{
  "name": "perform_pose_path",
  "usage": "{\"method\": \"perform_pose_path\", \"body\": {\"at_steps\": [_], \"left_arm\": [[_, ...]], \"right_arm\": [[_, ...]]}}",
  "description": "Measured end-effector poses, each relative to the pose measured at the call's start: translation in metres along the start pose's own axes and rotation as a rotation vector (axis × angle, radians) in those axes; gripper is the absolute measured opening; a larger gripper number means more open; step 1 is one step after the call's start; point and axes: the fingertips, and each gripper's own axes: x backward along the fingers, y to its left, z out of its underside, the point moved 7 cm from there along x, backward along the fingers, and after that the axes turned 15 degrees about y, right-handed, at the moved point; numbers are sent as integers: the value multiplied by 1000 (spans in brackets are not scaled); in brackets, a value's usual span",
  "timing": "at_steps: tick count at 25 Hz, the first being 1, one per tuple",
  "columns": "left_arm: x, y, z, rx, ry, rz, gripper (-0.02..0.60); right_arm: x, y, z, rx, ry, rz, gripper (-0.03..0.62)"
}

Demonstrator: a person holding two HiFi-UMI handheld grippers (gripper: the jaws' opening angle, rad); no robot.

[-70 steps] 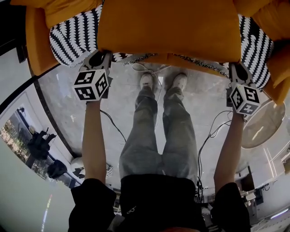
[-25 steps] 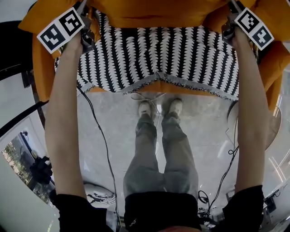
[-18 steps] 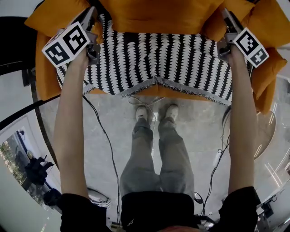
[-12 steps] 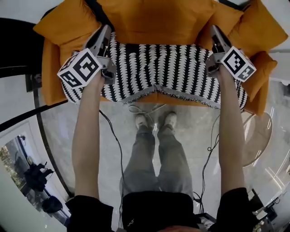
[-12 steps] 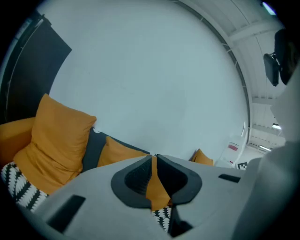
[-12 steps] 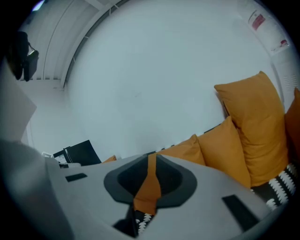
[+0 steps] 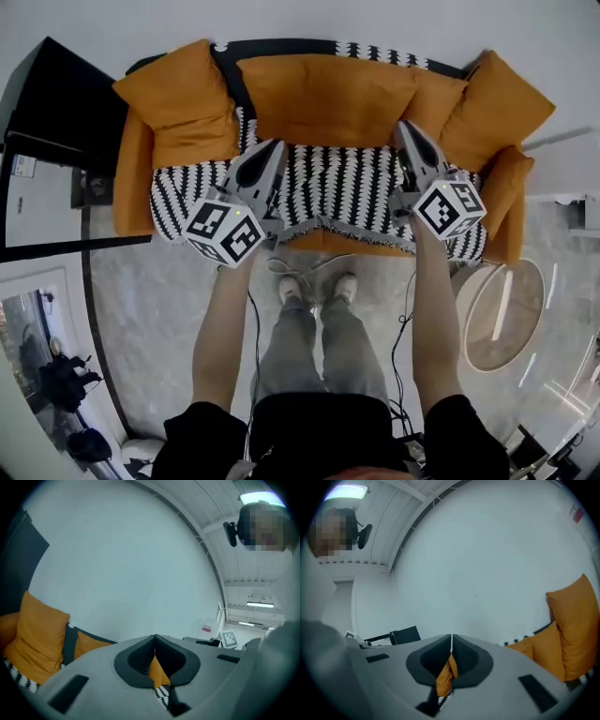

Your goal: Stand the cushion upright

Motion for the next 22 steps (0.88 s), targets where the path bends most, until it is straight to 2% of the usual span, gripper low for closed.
{"method": "perform_pose_path", "body": {"at_steps": [5,11,16,19,22], "left_arm": [[54,-49,-11,-47,-11,-72,9],[84,-108,-35,-178,-28,-165,9],[101,-154,-58,-246,-62,-203,9],[110,-180,-67,-298,-73,-204,9],[119,-199,-70,-315,-86,-199,9]], "right_arm": [[43,56,-25,115,3,-7,12],[101,105,-45,247,-6,59,11],[147,143,-56,274,-63,111,11],[168,160,-58,280,-83,142,11],[183,174,-60,288,-92,168,11]]}}
